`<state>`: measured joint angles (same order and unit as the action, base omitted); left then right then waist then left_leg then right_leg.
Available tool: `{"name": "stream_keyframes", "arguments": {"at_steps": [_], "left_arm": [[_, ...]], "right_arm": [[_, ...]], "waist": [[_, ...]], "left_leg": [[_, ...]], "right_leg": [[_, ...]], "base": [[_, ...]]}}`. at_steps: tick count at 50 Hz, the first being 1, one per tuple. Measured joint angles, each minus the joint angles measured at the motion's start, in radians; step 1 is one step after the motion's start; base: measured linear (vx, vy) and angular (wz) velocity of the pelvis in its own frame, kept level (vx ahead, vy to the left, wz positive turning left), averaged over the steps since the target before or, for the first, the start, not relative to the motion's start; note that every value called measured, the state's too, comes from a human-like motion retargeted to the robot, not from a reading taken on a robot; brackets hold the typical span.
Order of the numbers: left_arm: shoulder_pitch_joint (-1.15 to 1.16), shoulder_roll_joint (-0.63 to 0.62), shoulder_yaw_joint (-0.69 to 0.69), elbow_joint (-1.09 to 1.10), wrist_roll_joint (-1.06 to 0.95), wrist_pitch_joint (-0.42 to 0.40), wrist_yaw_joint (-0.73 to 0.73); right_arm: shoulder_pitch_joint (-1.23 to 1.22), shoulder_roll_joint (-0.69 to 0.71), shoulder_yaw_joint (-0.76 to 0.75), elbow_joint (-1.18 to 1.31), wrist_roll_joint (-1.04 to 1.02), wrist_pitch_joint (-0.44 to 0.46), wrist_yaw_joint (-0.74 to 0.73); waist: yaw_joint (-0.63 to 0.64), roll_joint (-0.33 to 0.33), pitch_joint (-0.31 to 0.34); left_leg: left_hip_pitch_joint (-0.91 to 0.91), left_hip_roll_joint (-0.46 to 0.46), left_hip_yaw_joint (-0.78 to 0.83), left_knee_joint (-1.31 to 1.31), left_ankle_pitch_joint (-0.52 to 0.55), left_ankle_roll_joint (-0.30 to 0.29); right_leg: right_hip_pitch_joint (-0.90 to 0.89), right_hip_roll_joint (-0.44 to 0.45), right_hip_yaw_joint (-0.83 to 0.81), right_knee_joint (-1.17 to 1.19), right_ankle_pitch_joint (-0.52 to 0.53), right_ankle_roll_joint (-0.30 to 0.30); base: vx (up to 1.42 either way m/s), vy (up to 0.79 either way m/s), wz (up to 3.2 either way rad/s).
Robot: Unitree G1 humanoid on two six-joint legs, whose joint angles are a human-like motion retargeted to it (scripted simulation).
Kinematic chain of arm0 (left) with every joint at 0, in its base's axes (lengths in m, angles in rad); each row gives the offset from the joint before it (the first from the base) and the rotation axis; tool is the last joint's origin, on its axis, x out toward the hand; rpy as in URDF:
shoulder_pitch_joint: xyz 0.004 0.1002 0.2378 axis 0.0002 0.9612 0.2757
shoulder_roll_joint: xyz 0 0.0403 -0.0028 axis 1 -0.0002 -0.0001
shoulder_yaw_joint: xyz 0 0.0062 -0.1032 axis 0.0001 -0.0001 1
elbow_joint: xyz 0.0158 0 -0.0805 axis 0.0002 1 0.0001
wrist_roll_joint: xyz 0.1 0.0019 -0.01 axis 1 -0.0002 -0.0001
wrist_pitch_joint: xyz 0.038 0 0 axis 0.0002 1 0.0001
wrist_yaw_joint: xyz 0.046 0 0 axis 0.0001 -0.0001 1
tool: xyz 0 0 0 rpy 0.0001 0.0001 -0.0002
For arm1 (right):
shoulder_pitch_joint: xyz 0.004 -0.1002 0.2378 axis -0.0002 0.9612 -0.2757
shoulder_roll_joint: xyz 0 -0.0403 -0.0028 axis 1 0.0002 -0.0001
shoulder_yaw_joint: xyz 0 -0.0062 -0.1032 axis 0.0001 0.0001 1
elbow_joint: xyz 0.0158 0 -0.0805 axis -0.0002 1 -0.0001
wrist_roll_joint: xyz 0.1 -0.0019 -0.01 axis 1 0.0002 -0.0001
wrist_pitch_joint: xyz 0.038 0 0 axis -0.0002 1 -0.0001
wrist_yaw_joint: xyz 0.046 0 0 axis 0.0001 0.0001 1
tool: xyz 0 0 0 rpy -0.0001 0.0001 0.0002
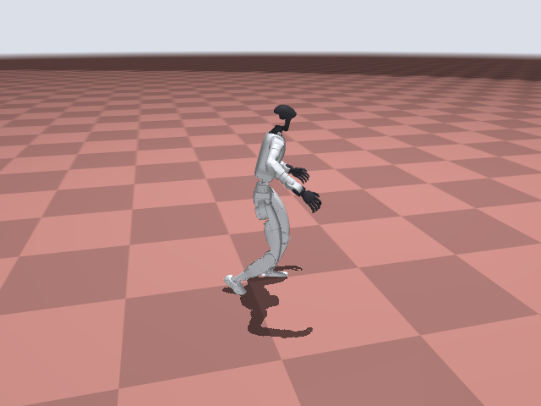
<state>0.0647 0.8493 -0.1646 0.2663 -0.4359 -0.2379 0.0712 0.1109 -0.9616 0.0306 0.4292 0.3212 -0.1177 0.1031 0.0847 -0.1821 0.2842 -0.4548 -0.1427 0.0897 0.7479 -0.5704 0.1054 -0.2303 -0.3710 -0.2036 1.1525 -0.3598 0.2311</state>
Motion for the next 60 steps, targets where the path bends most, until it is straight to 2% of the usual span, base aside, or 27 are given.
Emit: {"name": "stream_keyframes", "arguments": {"at_steps": [2,4,8,10,13,18,23,26,30,35,40,42,45,48,50,52,54,57,58,60], "left_arm": [[0.072,0.057,0.053,0.032,0.016,0.005,-0.025],[0.147,0.084,0.112,0.081,0.048,0.015,-0.058],[0.239,0.031,0.153,0.206,0.162,0.045,-0.11],[0.242,-0.032,0.125,0.27,0.238,0.056,-0.118],[0.224,-0.135,0.071,0.358,0.35,0.069,-0.107],[0.193,-0.252,0.013,0.501,0.498,0.084,-0.061],[0.125,-0.303,-0.001,0.635,0.58,0.099,0.035],[0.066,-0.32,0.008,0.665,0.589,0.106,0.106],[-0.023,-0.337,0.024,0.621,0.573,0.101,0.187],[-0.12,-0.341,0.022,0.441,0.55,0.073,0.292],[-0.231,-0.303,-0.003,0.199,0.567,0.047,0.398],[-0.282,-0.281,-0.025,0.119,0.581,0.044,0.432],[-0.356,-0.251,-0.073,0.03,0.606,0.043,0.467],[-0.408,-0.23,-0.127,-0.033,0.626,0.041,0.467],[-0.431,-0.221,-0.16,-0.071,0.629,0.04,0.456],[-0.444,-0.22,-0.19,-0.104,0.627,0.034,0.443],[-0.451,-0.221,-0.216,-0.133,0.618,0.03,0.426],[-0.439,-0.229,-0.25,-0.171,0.598,0.03,0.407],[-0.433,-0.232,-0.258,-0.181,0.588,0.032,0.402],[-0.421,-0.24,-0.272,-0.196,0.568,0.037,0.394]], "right_arm": [[0.049,-0.092,-0.093,-0.085,-0.015,-0.019,-0.008],[0.096,-0.168,-0.192,-0.169,-0.056,-0.034,-0.033],[0.124,-0.215,-0.31,-0.275,-0.191,-0.037,-0.13],[0.079,-0.184,-0.298,-0.277,-0.263,-0.027,-0.186],[-0.05,-0.101,-0.187,-0.195,-0.351,-0.012,-0.256],[-0.198,0.034,0.015,-0.002,-0.449,-0.002,-0.305],[-0.247,0.108,0.144,0.127,-0.49,-0.019,-0.322],[-0.241,0.132,0.178,0.164,-0.495,-0.028,-0.324],[-0.221,0.156,0.182,0.205,-0.484,-0.026,-0.312],[-0.164,0.183,0.171,0.275,-0.472,-0.018,-0.303],[-0.14,0.205,0.196,0.372,-0.467,-0.01,-0.297],[-0.149,0.223,0.217,0.411,-0.455,-0.004,-0.304],[-0.174,0.258,0.251,0.454,-0.427,0.003,-0.327],[-0.196,0.295,0.285,0.463,-0.39,0.002,-0.347],[-0.204,0.317,0.302,0.454,-0.364,-0.004,-0.36],[-0.208,0.33,0.315,0.437,-0.342,-0.01,-0.376],[-0.211,0.34,0.325,0.416,-0.321,-0.016,-0.39],[-0.208,0.355,0.338,0.386,-0.295,-0.019,-0.414],[-0.207,0.36,0.34,0.379,-0.288,-0.018,-0.422],[-0.206,0.366,0.342,0.372,-0.275,-0.014,-0.436]], "waist": [[-0.04,0.009,0.037],[-0.072,0.048,0.075],[-0.134,0.165,0.155],[-0.161,0.229,0.189],[-0.185,0.313,0.221],[-0.188,0.394,0.225],[-0.2,0.4,0.223],[-0.227,0.375,0.225],[-0.269,0.342,0.224],[-0.287,0.34,0.175],[-0.296,0.383,0.119],[-0.304,0.409,0.107],[-0.327,0.453,0.103],[-0.359,0.483,0.113],[-0.378,0.495,0.121],[-0.397,0.495,0.127],[-0.413,0.482,0.129],[-0.409,0.454,0.121],[-0.4,0.447,0.119],[-0.379,0.433,0.115]], "left_leg": [[-0.019,-0.036,-0.005,0.04,-0.014,0.016],[-0.041,-0.05,-0.008,0.084,-0.038,0.037],[-0.09,-0.078,-0.027,0.168,-0.079,0.089],[-0.116,-0.097,-0.044,0.2,-0.089,0.114],[-0.156,-0.107,-0.065,0.236,-0.1,0.135],[-0.205,-0.091,-0.081,0.306,-0.132,0.142],[-0.184,-0.094,-0.089,0.329,-0.162,0.13],[-0.128,-0.126,-0.094,0.301,-0.171,0.117],[-0.02,-0.185,-0.112,0.227,-0.17,0.085],[0.117,-0.254,-0.132,0.112,-0.131,0.041],[0.252,-0.29,-0.146,-0.01,-0.048,0.0],[0.299,-0.289,-0.177,-0.032,-0.003,-0.038],[0.35,-0.266,-0.211,-0.026,0.155,-0.142],[0.35,-0.233,-0.206,0.067,0.418,-0.288],[0.322,-0.206,-0.181,0.168,0.542,-0.367],[0.278,-0.177,-0.1,0.296,0.606,-0.367],[0.221,-0.122,-0.032,0.443,0.616,-0.367],[0.132,0.01,0.016,0.672,0.541,-0.361],[0.103,0.068,0.023,0.742,0.501,-0.345],[0.047,0.188,0.045,0.856,0.406,-0.271]], "right_leg": [[-0.072,0.021,0.068,0.123,0.071,0.031],[-0.153,0.023,0.118,0.229,0.115,0.031],[-0.309,0.016,0.263,0.374,0.182,0.031],[-0.384,0.028,0.353,0.424,0.211,0.031],[-0.504,0.084,0.446,0.495,0.228,0.005],[-0.711,0.274,0.452,0.629,0.22,-0.04],[-0.881,0.503,0.349,0.637,0.225,0.005],[-0.938,0.589,0.265,0.523,0.249,0.03],[-0.946,0.637,0.155,0.288,0.324,0.031],[-0.885,0.607,0.111,0.032,0.373,0.031],[-0.801,0.482,0.109,-0.1,0.276,0.031],[-0.757,0.457,0.085,-0.137,0.215,-0.021],[-0.679,0.446,0.057,-0.189,0.137,-0.084],[-0.598,0.446,0.037,-0.224,0.09,-0.13],[-0.551,0.446,0.028,-0.224,0.049,-0.16],[-0.518,0.43,0.033,-0.187,-0.011,-0.178],[-0.489,0.414,0.035,-0.143,-0.074,-0.201],[-0.453,0.417,0.032,-0.07,-0.164,-0.243],[-0.439,0.427,0.028,-0.054,-0.188,-0.254],[-0.408,0.438,0.024,-0.027,-0.23,-0.266]], "base": [[-0.03,0.06,0.76],[-0.04,0.11,0.47],[-0.06,0.23,0.49],[-0.06,0.29,0.53],[-0.05,0.26,0.27],[0.03,0.17,-0.03],[0.21,0.11,0.13],[0.39,0.06,0.5],[0.52,0.04,0.66],[0.59,0.17,0.59],[0.62,0.31,0.5],[0.63,0.19,0.35],[0.58,0.15,0.27],[0.48,0.16,0.25],[0.41,0.21,0.28],[0.38,0.3,0.42],[0.35,0.19,0.51],[0.36,0.01,0.23],[0.36,-0.02,0.01],[0.36,0.01,-0.02]]}}
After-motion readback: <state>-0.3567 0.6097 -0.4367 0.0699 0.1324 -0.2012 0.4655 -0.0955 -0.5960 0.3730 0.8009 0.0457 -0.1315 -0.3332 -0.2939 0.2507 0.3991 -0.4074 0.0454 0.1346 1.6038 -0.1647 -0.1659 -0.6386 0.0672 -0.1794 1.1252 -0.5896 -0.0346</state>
